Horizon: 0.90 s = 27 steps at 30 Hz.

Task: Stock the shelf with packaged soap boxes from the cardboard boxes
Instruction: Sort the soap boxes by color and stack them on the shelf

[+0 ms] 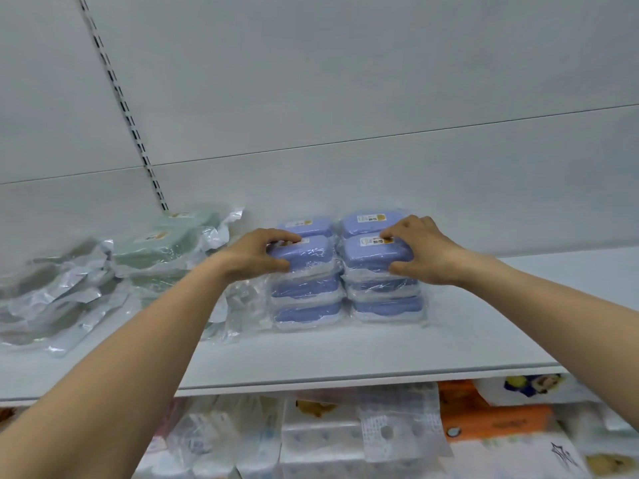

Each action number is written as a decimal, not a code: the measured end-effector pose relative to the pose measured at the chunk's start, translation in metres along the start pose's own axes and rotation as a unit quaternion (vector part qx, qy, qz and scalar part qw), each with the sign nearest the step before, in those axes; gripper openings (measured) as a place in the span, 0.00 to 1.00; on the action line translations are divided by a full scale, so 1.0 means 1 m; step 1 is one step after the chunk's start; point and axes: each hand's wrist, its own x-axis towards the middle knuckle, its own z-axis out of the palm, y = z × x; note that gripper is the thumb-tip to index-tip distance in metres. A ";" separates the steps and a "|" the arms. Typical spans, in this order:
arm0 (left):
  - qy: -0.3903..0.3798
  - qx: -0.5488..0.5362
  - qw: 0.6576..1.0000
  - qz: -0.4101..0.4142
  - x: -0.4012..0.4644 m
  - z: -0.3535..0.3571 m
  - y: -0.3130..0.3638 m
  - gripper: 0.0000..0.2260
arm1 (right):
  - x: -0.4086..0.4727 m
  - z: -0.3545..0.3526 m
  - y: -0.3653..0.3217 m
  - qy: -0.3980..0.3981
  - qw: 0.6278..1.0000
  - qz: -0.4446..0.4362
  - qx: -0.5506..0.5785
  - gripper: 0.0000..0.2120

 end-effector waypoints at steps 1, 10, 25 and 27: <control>-0.001 0.011 1.000 0.004 0.001 0.001 0.001 0.23 | -0.001 0.001 0.000 -0.001 1.000 -0.002 -0.006 0.27; 0.114 0.137 0.982 0.064 -0.029 0.023 0.038 0.27 | -0.015 0.002 -0.007 0.005 0.998 0.003 -0.067 0.28; 0.112 -0.050 0.992 0.039 -0.212 0.258 0.073 0.27 | -0.240 0.100 0.066 0.101 0.987 -0.082 0.090 0.22; 0.057 -0.072 0.996 0.001 -0.236 0.305 0.060 0.26 | -0.276 0.138 0.090 0.044 0.992 -0.037 0.115 0.21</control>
